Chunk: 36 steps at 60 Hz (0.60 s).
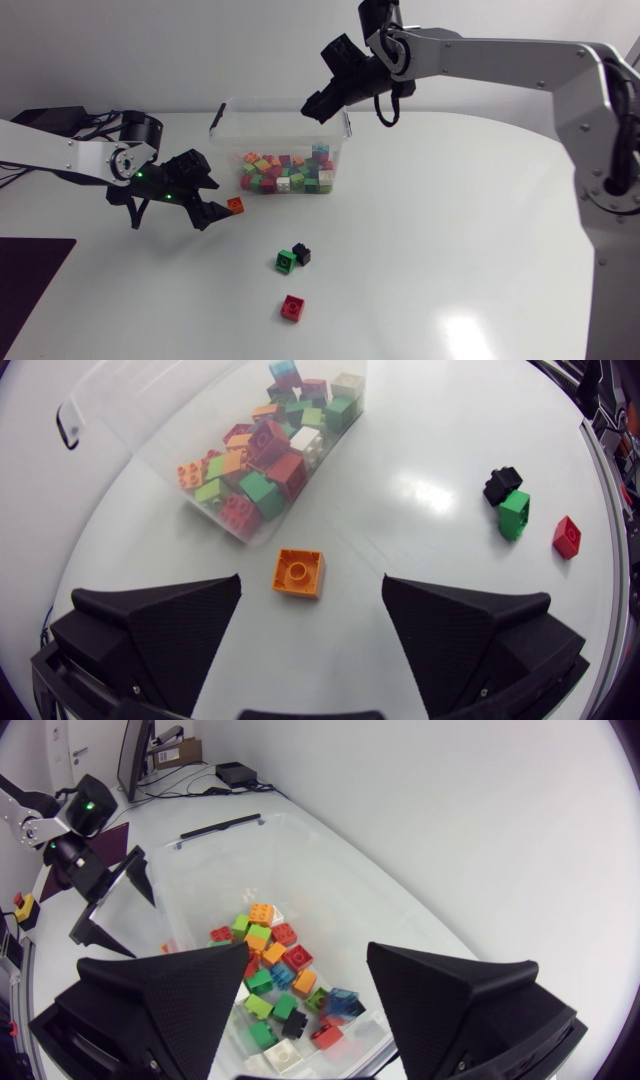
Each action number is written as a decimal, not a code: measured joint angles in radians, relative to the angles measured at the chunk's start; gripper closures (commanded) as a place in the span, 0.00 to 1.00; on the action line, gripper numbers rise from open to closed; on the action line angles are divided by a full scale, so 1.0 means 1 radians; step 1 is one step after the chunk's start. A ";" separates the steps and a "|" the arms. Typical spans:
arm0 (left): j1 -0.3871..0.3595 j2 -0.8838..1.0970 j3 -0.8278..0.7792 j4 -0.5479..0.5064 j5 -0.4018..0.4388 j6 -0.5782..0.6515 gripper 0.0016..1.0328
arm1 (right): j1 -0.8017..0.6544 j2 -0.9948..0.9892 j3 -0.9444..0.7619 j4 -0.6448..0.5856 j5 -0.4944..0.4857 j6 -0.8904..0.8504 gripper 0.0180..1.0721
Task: Place the duplo bricks in the container
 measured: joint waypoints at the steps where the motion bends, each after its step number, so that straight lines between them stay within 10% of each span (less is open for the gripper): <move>1: 0.000 0.008 0.000 0.011 0.001 0.000 0.05 | 0.001 -0.016 -0.024 0.005 0.000 0.000 0.07; 36: 0.008 0.200 0.042 0.153 0.053 -0.004 0.13 | 0.065 -0.462 -0.810 0.119 -0.064 -0.120 0.07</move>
